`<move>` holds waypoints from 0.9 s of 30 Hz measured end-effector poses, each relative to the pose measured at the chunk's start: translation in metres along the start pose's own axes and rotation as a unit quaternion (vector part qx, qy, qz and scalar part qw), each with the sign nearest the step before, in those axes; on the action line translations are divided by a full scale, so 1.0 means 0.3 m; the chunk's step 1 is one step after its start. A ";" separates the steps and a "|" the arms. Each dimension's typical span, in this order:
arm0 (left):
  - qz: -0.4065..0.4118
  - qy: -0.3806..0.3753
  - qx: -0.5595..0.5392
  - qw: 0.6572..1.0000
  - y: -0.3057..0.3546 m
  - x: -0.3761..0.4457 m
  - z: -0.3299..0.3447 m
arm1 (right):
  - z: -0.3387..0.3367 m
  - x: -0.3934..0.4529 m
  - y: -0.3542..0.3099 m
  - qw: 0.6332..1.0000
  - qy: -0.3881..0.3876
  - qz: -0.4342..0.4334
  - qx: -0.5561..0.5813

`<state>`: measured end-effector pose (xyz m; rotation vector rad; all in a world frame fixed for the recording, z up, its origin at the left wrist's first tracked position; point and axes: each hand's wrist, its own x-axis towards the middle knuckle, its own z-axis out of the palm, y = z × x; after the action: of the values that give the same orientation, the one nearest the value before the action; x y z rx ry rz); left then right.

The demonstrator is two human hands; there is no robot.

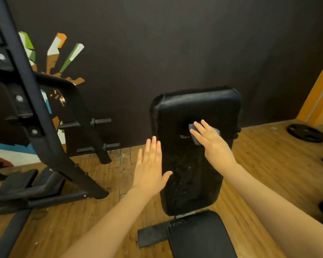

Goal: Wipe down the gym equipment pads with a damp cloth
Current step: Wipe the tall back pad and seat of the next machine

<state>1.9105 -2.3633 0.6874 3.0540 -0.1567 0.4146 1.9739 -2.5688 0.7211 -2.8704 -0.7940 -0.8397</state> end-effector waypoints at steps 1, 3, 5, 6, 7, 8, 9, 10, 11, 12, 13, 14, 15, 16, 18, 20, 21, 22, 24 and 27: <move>-0.002 0.005 -0.003 1.000 0.002 -0.006 0.015 | -0.010 0.036 -0.020 0.999 0.037 0.000 0.005; -0.008 0.017 -0.007 1.000 0.003 -0.006 0.053 | 0.027 0.109 -0.035 0.994 0.107 0.003 0.025; -0.017 0.029 -0.013 0.999 0.002 0.013 0.093 | 0.064 0.173 -0.061 0.987 0.157 -0.009 0.028; -0.019 0.035 -0.017 0.999 0.001 0.027 0.113 | 0.087 0.188 -0.078 0.983 0.179 0.000 0.029; -0.019 0.041 -0.021 0.999 0.001 0.038 0.135 | 0.130 0.182 -0.091 0.981 0.190 0.014 0.032; -0.019 0.046 -0.027 0.998 0.002 0.047 0.156 | 0.180 0.156 -0.103 0.982 0.186 0.028 0.033; -0.019 0.052 -0.037 0.998 0.004 0.053 0.176 | 0.239 0.109 -0.112 0.985 0.165 0.037 0.035; -0.017 0.061 -0.049 0.997 0.006 0.059 0.195 | 0.304 0.056 -0.112 0.989 0.139 0.035 0.033; -0.015 0.073 -0.056 0.996 0.005 0.061 0.212 | 0.361 0.001 -0.106 0.994 0.108 0.019 0.022; -0.011 0.085 -0.056 0.995 0.001 0.065 0.225 | 0.399 -0.050 -0.098 0.997 0.079 -0.002 0.001; -0.004 0.096 -0.051 0.994 -0.006 0.071 0.235 | 0.416 -0.080 -0.085 0.997 0.068 -0.015 -0.025; 0.004 0.106 -0.042 0.993 -0.015 0.081 0.246 | 0.414 -0.091 -0.075 0.996 0.081 -0.021 -0.033; 0.014 0.119 -0.039 0.992 -0.027 0.094 0.265 | 0.403 -0.087 -0.072 0.993 0.109 -0.022 -0.029; 0.025 0.141 -0.048 0.989 -0.033 0.109 0.289 | 0.384 -0.074 -0.078 0.990 0.137 -0.023 -0.013; 0.043 0.204 -0.061 0.976 -0.031 0.134 0.344 | 0.348 -0.026 -0.108 0.980 0.191 -0.049 0.030; 0.040 0.263 -0.068 0.961 -0.020 0.158 0.404 | 0.347 0.033 -0.142 0.973 0.209 -0.092 0.030; 0.039 0.285 -0.067 0.955 -0.018 0.171 0.430 | 0.357 0.057 -0.159 0.971 0.214 -0.102 0.015; 0.041 0.302 -0.060 0.950 -0.020 0.185 0.452 | 0.372 0.074 -0.173 0.970 0.222 -0.099 0.010; 0.049 0.339 -0.042 0.939 -0.032 0.207 0.486 | 0.415 0.082 -0.184 0.963 0.255 -0.084 0.020; 0.060 0.400 -0.029 0.914 -0.053 0.240 0.537 | 0.502 0.050 -0.137 0.950 0.297 -0.097 0.017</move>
<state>2.0237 -2.3652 0.5509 2.5533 -0.2959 1.5648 2.0384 -2.4986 0.5966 -2.3059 -0.9862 -1.5817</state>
